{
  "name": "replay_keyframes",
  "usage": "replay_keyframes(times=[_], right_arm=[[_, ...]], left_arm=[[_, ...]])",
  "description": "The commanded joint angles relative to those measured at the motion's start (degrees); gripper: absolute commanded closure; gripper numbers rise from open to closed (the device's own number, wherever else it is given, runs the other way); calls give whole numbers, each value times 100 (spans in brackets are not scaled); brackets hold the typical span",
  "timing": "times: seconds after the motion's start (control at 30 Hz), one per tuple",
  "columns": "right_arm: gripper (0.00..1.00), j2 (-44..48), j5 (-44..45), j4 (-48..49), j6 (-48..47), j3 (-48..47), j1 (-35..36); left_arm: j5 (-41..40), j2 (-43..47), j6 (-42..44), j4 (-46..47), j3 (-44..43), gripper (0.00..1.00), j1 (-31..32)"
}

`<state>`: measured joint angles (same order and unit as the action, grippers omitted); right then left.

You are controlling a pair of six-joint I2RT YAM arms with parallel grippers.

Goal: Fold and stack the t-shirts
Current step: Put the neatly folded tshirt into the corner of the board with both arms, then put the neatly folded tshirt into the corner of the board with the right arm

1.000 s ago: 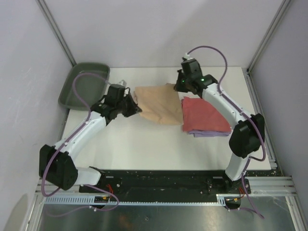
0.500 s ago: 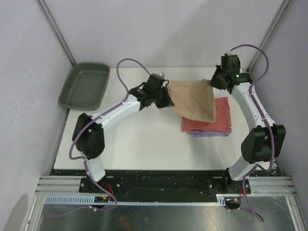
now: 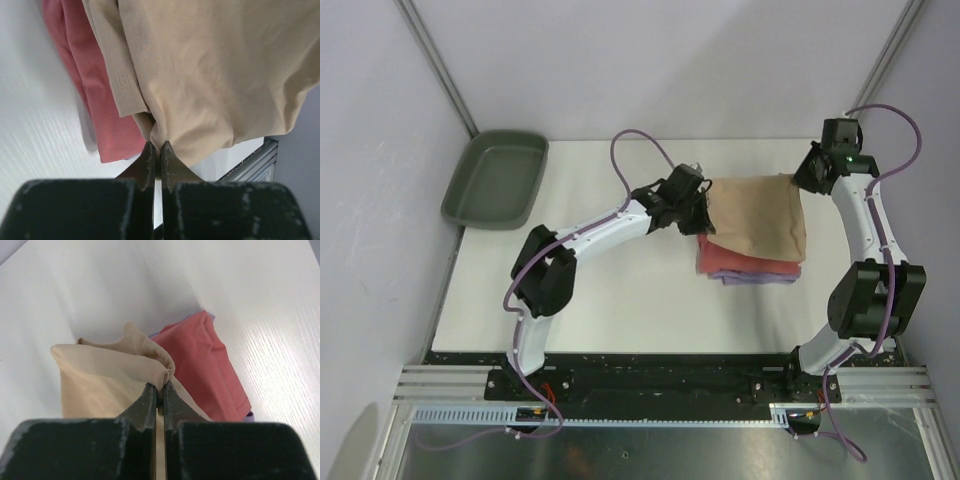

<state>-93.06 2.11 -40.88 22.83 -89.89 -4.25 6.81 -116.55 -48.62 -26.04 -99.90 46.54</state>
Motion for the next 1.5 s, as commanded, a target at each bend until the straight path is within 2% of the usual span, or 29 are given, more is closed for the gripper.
replay_keyframes(times=[0.0,0.2,0.23,0.3,0.4,0.53,0.6,0.7,0.93,1.07,1.23,1.47], right_arm=[[100,158,57,174,-80,-33,-111],[100,-162,250,236,-94,84,-199],[97,-258,283,264,-99,84,-212],[80,-510,385,241,-100,41,-222],[52,-832,577,69,-57,-136,-225],[36,-859,833,-170,-64,-492,-64],[33,-823,924,-353,-34,-714,59],[33,-640,485,-386,204,-657,242],[33,-224,-309,571,994,546,1138],[33,-621,-666,1307,1255,630,1591],[33,-1373,-1254,2324,1719,561,1813],[33,-2341,-1399,3316,2177,218,2183]], left_arm=[[151,-101,-132,29,-255,100,89],[178,-336,-156,36,49,100,183],[201,-444,-139,32,93,100,199],[287,-633,-108,30,148,98,209],[413,-795,18,69,180,83,204],[638,-699,165,192,147,60,210],[651,-548,256,224,120,53,207],[568,-178,362,226,267,47,149],[310,930,548,256,1305,43,-195],[142,1578,632,353,2179,43,-506],[160,2258,694,534,3206,42,-1054],[295,2829,800,695,3984,43,-1523]])
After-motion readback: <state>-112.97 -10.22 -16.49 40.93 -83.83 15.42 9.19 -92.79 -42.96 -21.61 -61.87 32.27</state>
